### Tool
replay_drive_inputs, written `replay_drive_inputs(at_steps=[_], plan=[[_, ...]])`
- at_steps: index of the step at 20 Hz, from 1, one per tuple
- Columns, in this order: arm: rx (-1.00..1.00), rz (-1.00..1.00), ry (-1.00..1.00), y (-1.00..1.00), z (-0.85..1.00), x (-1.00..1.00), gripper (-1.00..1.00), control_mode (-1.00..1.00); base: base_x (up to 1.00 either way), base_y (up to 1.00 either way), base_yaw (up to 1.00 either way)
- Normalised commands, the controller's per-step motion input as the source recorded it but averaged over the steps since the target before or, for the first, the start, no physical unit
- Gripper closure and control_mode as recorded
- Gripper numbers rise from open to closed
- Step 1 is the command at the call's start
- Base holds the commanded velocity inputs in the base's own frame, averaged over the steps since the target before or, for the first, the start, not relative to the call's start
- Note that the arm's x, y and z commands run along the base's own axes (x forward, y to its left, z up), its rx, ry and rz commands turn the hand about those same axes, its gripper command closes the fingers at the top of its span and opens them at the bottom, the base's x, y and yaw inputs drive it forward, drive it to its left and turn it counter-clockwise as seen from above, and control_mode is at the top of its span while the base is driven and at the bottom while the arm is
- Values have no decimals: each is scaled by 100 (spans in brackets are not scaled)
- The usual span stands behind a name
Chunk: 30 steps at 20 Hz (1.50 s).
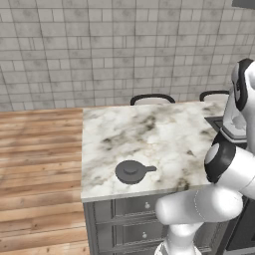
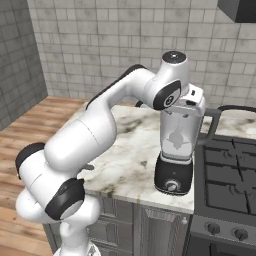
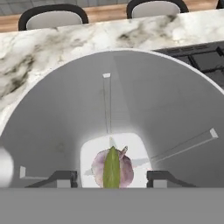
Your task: Grab the lemon wedge and garlic from the fridge, place them in the blender, close the lid, and turn on the blender to create a marinade.
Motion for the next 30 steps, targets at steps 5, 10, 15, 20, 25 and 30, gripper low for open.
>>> replay_drive_inputs(at_steps=[5,10,15,20,25,30], plan=[[0,0,-9,0,25,-42,-100,-100,0,0,0],[-2,0,-19,24,70,-80,-100,-100,0,0,0],[-2,0,-6,84,18,-82,-100,-100,0,0,0],[-6,0,1,100,0,-68,-100,-100,0,0,0],[-5,1,8,100,-1,-47,-100,-100,0,0,0],[-5,13,9,100,-16,-15,-100,-100,0,0,0]])
